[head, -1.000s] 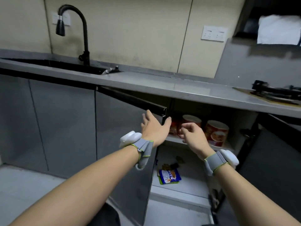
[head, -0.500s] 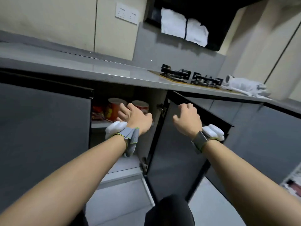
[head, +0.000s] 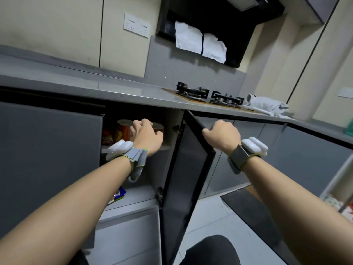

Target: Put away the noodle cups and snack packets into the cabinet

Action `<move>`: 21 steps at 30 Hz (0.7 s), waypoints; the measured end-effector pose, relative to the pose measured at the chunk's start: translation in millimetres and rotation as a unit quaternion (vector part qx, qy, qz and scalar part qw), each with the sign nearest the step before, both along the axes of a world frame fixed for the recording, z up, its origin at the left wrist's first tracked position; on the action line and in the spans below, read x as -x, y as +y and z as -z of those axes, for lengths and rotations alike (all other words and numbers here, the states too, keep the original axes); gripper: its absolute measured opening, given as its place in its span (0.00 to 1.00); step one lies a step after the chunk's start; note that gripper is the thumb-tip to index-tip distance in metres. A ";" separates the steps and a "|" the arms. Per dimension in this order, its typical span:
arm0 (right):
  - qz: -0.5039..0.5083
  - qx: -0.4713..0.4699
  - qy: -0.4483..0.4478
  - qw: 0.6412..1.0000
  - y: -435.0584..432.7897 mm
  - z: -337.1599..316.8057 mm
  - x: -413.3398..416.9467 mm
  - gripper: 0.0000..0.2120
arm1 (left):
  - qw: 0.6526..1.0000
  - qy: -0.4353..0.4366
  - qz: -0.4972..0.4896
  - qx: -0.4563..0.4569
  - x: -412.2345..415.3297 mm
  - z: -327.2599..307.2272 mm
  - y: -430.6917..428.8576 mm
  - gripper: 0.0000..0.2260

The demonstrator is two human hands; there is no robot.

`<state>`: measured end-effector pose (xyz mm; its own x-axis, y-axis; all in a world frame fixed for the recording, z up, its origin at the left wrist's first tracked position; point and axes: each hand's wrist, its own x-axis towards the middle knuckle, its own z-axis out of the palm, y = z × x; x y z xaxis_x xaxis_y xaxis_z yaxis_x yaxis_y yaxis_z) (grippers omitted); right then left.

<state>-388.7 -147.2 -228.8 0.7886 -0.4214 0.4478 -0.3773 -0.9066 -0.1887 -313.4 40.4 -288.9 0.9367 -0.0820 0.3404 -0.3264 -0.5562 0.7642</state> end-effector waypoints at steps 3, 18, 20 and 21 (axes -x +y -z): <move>-0.103 -0.127 -0.050 0.985 33.3 3.0 -10.8 0.22 | 0.998 0.008 -0.059 -0.003 -10.2 6.1 27.2 0.20; -0.341 -0.001 0.099 0.935 166.5 163.8 -151.4 0.35 | 0.955 -0.029 -0.133 -0.265 -86.7 72.3 148.8 0.28; -0.334 -0.003 0.087 0.938 173.4 164.8 -168.4 0.35 | 0.944 -0.029 -0.138 -0.299 -99.5 81.2 148.4 0.29; -0.329 -0.005 0.090 0.940 176.4 164.7 -176.5 0.35 | 0.938 -0.028 -0.142 -0.315 -105.5 85.6 148.4 0.30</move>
